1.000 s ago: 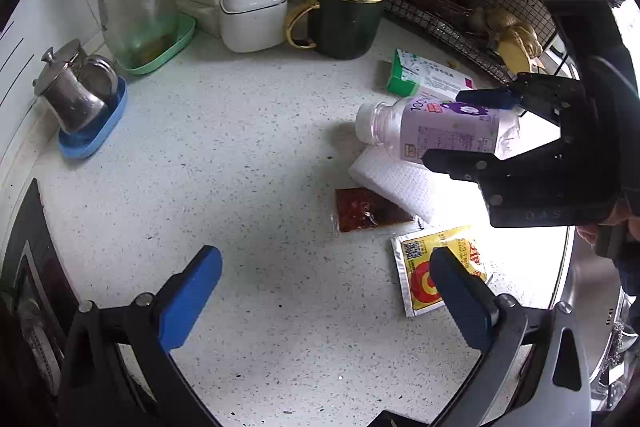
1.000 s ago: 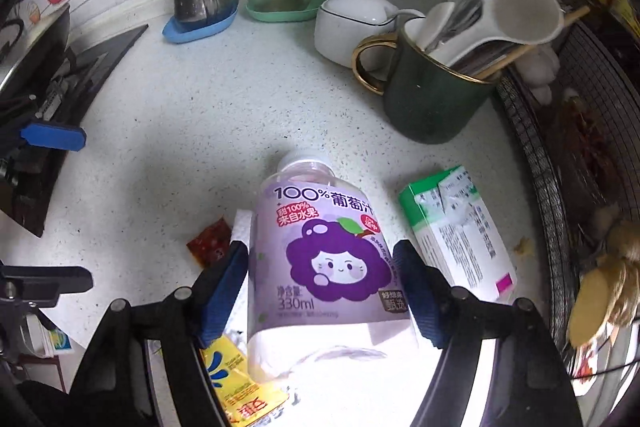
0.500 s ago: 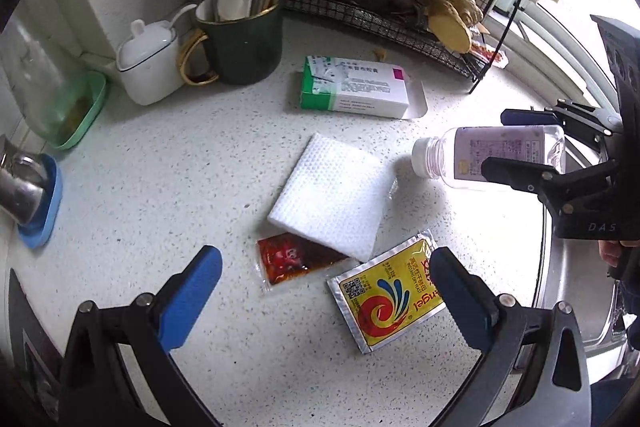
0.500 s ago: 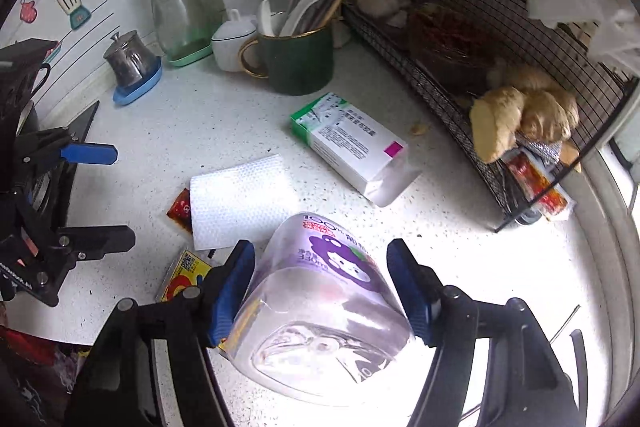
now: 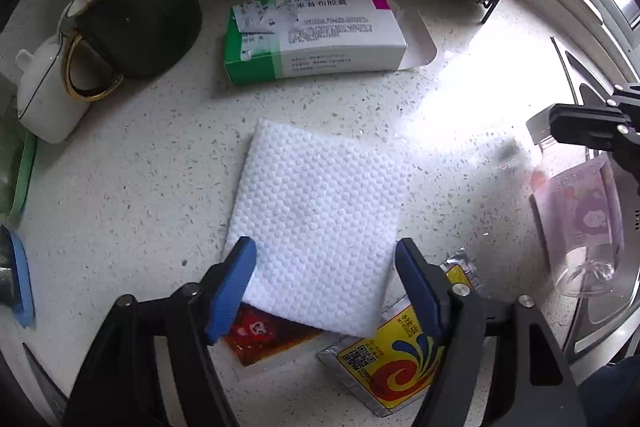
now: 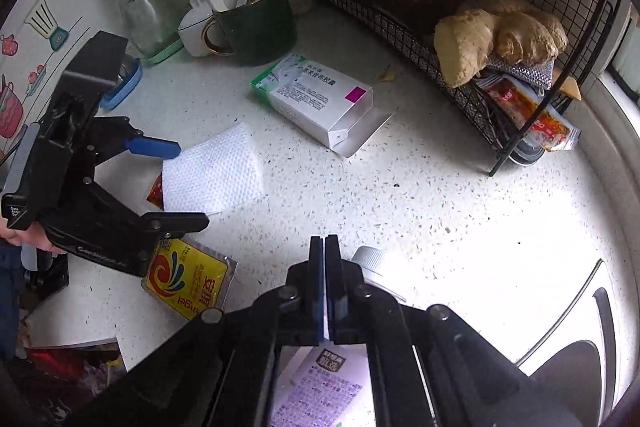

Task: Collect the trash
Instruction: 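Grasp the white wipe with the left tool while the right tool holds the bottle, then lift the wipe and bottle off the counter with both tools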

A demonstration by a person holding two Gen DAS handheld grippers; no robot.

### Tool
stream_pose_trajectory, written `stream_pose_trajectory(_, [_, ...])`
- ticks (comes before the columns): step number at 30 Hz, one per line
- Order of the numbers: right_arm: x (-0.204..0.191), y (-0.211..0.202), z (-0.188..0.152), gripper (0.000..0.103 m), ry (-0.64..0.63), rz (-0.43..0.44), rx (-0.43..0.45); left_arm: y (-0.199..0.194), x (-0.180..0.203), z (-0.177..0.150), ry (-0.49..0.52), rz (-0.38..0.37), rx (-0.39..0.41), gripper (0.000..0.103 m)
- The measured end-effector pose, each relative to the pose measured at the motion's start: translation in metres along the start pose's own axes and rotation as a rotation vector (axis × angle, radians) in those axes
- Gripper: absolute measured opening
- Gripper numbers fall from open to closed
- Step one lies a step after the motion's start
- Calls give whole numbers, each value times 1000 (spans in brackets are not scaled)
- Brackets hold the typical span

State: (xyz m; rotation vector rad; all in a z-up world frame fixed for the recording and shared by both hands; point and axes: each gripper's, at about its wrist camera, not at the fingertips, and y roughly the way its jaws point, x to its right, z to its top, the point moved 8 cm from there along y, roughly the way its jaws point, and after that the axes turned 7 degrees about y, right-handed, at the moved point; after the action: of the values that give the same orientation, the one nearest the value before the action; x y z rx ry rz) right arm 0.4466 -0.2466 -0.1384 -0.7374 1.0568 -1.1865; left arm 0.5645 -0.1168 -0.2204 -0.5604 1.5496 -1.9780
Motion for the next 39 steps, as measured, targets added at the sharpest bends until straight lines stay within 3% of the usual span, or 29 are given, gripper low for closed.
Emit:
stream_pose_trajectory(2, [1, -5, -1, 1, 23, 25, 5, 0, 3, 3, 29, 14, 9, 64])
stream_pose_trajectory(4, [1, -10, -1, 1, 28, 28, 11, -3, 3, 6, 33, 28, 25, 39])
stream_pose_trajectory(7, [2, -17, -1, 1, 34, 29, 22, -10, 0, 11, 2, 17, 34, 12])
stream_pose_trajectory(18, [4, -45, -14, 4, 110, 10, 24, -54, 33, 12, -48, -26, 143, 9])
stream_pose_trajectory(28, [-1, -59, -41, 73, 195, -78, -4, -95, 51, -28, -98, -3, 217, 9])
stream_pose_trajectory(34, [1, -34, -53, 84, 246, -112, -69, -94, 51, -45, -137, 5, 229, 9])
stream_pose_trajectory(39, [2, -6, -58, 84, 257, -135, -119, -93, 50, -60, -152, 28, 232, 9])
